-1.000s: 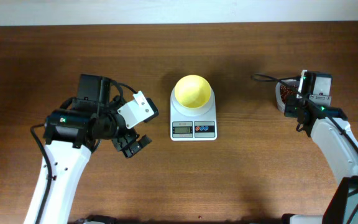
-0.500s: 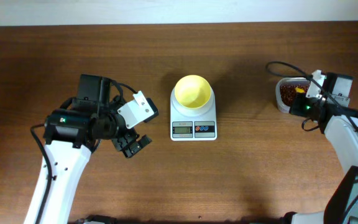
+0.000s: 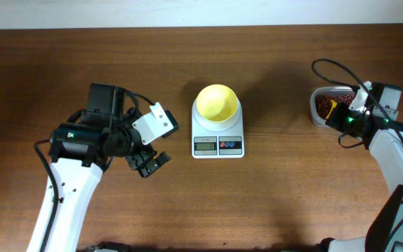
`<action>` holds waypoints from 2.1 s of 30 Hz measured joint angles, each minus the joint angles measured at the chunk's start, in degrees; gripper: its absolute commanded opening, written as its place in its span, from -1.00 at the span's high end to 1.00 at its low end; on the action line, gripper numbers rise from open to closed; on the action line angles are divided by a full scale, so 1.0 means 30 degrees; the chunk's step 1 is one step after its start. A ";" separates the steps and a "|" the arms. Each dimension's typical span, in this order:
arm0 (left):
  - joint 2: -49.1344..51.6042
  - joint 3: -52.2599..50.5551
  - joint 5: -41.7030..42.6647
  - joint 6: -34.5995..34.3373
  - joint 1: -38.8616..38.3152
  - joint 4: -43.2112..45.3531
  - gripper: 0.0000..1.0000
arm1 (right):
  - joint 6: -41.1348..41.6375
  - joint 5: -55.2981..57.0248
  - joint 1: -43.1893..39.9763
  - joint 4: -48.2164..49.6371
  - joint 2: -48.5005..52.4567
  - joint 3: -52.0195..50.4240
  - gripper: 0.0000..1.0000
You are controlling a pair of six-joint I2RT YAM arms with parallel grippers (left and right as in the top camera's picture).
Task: Scoop item into bowl and weigh 50g on scale
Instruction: 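Dip the scoop into the red beans tub with right gripper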
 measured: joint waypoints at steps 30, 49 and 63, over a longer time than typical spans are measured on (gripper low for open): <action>0.0000 0.0000 0.0000 0.0000 0.0000 0.0000 -0.98 | 0.4685 -0.7286 -0.5304 -0.0095 0.0321 -0.0022 0.92; 0.0000 0.0000 0.0000 0.0000 0.0000 0.0000 -0.98 | 0.4255 -1.2451 -0.7213 0.0153 0.0328 -0.0080 0.92; 0.0000 0.0000 0.0000 0.0000 0.0000 0.0000 -0.98 | 0.3118 -1.6123 -0.7876 0.0444 0.0328 -0.0080 0.92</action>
